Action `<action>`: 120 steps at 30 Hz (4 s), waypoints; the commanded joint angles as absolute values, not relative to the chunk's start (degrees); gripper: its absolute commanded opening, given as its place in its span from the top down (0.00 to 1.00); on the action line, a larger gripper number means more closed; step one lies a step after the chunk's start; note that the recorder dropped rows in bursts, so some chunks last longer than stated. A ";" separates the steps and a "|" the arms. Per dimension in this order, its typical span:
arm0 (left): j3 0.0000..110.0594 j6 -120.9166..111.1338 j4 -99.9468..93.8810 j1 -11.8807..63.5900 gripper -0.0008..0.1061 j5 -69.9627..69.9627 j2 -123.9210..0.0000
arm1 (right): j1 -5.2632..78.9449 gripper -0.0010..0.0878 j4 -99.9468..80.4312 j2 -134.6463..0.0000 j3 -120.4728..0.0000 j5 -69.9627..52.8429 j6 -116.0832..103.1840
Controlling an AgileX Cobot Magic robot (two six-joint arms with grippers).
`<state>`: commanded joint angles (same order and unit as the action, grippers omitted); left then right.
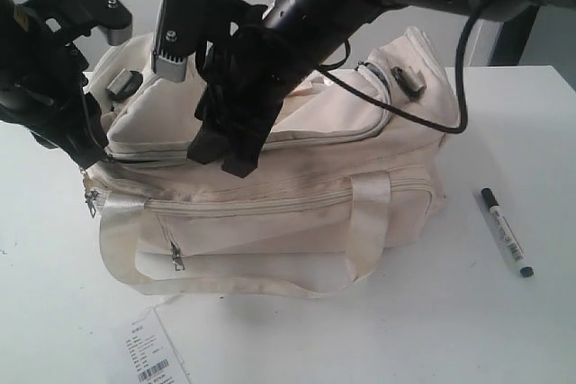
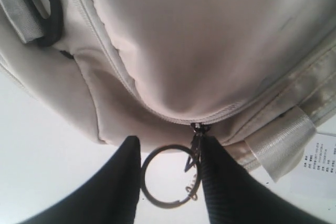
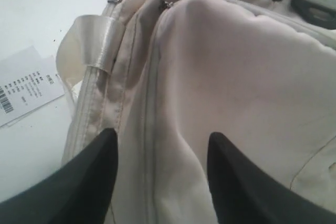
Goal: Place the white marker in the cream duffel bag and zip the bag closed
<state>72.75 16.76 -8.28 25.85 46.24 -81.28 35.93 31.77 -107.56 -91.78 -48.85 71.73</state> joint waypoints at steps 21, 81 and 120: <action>72.75 16.76 -8.49 25.85 0.99 44.80 -81.28 | 35.93 0.99 36.16 -109.36 -91.78 -45.48 71.52; 72.64 15.23 -12.96 18.42 0.99 31.18 -80.00 | 35.93 0.99 31.05 -107.44 -91.78 -53.58 68.69; 72.74 19.79 -10.98 16.10 0.99 31.14 -77.27 | 35.93 0.99 29.82 -107.44 -91.88 -52.25 68.69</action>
